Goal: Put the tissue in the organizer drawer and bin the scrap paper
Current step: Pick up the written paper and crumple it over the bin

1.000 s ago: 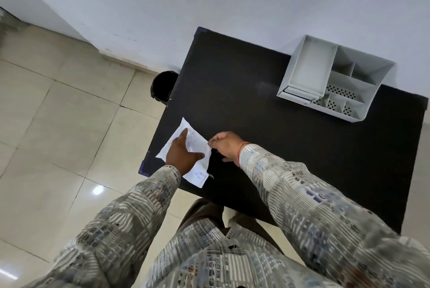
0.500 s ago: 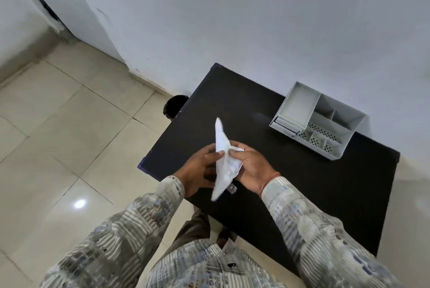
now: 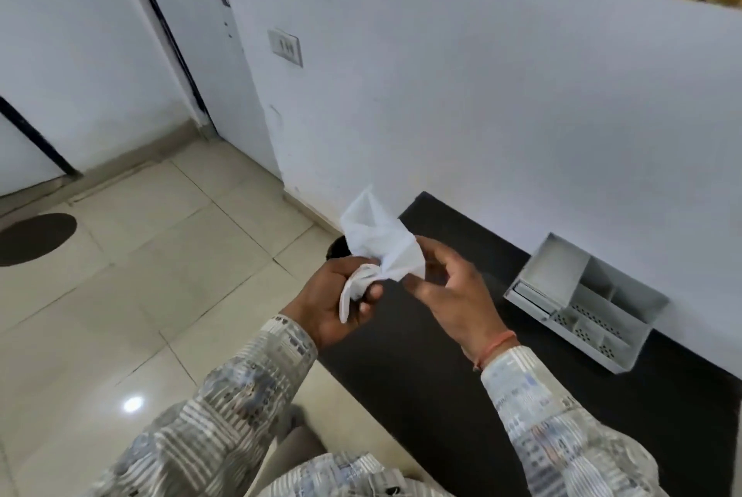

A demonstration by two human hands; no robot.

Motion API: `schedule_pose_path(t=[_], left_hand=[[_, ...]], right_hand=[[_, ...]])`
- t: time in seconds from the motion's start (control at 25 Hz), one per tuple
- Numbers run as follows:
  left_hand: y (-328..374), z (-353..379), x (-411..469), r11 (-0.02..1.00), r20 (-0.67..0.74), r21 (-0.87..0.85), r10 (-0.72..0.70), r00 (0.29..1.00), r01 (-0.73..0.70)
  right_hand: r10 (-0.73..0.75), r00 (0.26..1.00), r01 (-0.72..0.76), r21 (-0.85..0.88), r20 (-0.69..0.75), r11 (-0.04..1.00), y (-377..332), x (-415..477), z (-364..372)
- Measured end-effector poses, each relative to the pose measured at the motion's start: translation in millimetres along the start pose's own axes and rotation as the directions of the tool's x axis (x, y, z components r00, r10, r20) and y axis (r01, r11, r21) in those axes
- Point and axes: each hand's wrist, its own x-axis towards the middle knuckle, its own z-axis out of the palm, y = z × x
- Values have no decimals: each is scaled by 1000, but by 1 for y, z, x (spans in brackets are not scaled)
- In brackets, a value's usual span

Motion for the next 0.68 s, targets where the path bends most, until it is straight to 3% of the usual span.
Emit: schedule_pose_path(t=[0.08,0.2,0.32,0.48,0.6,0.68], left_hand=[[13,-15,-2,989,1,146,1,1000,-1],[37,-48,-1,970,-78,243,3,997,16],[79,-96,5,949,-72,297,133,989,-106],[156,-169,4,936,64,238,252,966,-260],[198,-209,14,886,-30,377,302,953,-269],[221,-227,32,876,-89,409,316,945,-254]], right_hand=[[-77,995,77,-3,58,997,-17,10,31],[-122,991,116,-99,-55,988,-31,42,83],[-68,979,52,-85,-194,995,-48,86,134],[-59,954,31,-99,-295,995,-78,140,210],[-122,957,50,-266,-262,963,-91,169,261],[-64,975,14,-230,-213,973,-102,179,283]])
